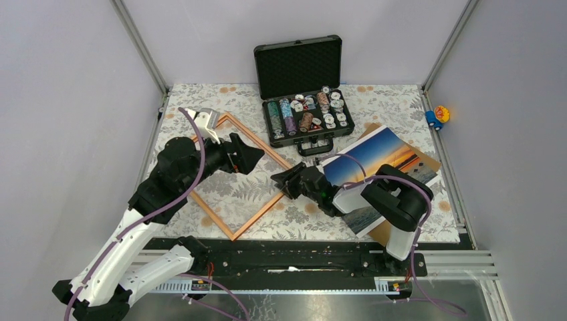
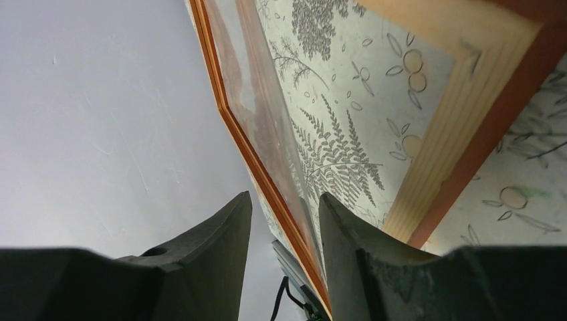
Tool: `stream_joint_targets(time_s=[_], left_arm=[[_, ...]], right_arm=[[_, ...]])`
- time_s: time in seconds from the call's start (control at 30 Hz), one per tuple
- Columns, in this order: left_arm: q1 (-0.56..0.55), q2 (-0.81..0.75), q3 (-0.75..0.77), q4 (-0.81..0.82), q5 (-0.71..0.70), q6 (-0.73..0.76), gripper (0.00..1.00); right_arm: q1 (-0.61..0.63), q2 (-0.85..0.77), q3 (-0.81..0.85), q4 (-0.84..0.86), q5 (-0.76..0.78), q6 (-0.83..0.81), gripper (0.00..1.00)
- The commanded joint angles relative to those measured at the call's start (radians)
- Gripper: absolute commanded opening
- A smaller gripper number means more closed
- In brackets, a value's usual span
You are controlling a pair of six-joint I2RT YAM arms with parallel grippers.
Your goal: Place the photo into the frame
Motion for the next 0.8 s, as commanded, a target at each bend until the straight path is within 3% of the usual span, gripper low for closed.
stream_joint_targets(time_s=[0.0,0.13,0.63,0.77], left_arm=[[0.002,-0.023,0.016,0.056,0.006,0.012,0.99],[0.002,-0.029,0.012,0.055,0.007,0.011,0.99],[0.003,-0.039,0.022,0.046,0.010,0.014,0.99],[0.002,-0.039,0.030,0.037,0.007,0.020,0.99]], right_arm=[[0.074,-0.018,0.022,0.044,0.198,0.040,0.48],[0.114,0.020,0.049,0.037,0.251,0.066,0.44],[0.119,0.046,0.064,0.066,0.230,0.138,0.04],[0.101,0.049,0.063,0.100,0.205,0.176,0.00]])
